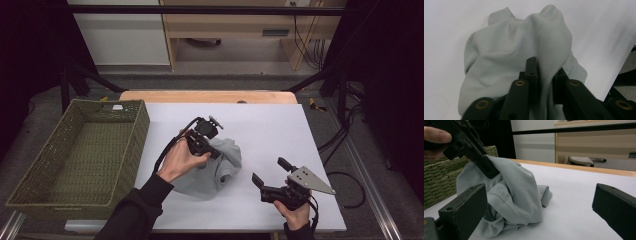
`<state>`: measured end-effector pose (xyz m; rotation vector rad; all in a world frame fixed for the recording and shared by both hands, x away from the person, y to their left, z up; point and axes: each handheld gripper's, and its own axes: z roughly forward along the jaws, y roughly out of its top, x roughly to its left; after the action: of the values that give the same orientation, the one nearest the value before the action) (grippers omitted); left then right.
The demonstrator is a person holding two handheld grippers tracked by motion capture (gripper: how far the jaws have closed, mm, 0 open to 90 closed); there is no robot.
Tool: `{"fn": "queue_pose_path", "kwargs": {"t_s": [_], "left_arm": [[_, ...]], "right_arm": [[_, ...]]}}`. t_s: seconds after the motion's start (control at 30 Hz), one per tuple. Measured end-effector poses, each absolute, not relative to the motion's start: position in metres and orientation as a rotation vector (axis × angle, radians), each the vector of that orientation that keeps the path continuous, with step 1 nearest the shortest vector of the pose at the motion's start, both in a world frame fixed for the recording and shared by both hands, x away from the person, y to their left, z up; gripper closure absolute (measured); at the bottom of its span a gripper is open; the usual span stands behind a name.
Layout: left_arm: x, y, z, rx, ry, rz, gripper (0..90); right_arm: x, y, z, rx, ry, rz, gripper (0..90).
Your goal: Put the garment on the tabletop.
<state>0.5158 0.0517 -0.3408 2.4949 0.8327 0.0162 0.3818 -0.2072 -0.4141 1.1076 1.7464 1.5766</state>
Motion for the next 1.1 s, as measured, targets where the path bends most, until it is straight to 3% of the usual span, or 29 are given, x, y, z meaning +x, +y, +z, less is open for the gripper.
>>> {"fn": "queue_pose_path", "kwargs": {"t_s": [0.13, 0.23, 0.47, 0.53, 1.1], "left_arm": [[0.516, 0.055, -0.338, 2.458, 0.813, 0.039, 44.9], [0.514, 0.059, -0.335, 2.382, 0.822, 0.024, 30.3], [0.505, 0.076, -0.321, 2.232, 0.774, 0.180, 9.9], [0.500, 0.082, -0.318, 2.176, 0.776, 0.254, 7.5], [0.475, 0.139, -0.329, 1.869, 0.747, 0.299, 3.6]], "right_arm": [[0.383, -0.207, -0.414, 1.098, 1.743, 1.565, 0.3], [0.382, -0.208, -0.414, 1.096, 1.747, 1.562, 0.3], [0.382, -0.207, -0.414, 1.093, 1.748, 1.565, 0.3], [0.383, -0.207, -0.414, 1.089, 1.747, 1.556, 0.3], [0.383, -0.210, -0.411, 1.092, 1.738, 1.546, 0.2]]}}
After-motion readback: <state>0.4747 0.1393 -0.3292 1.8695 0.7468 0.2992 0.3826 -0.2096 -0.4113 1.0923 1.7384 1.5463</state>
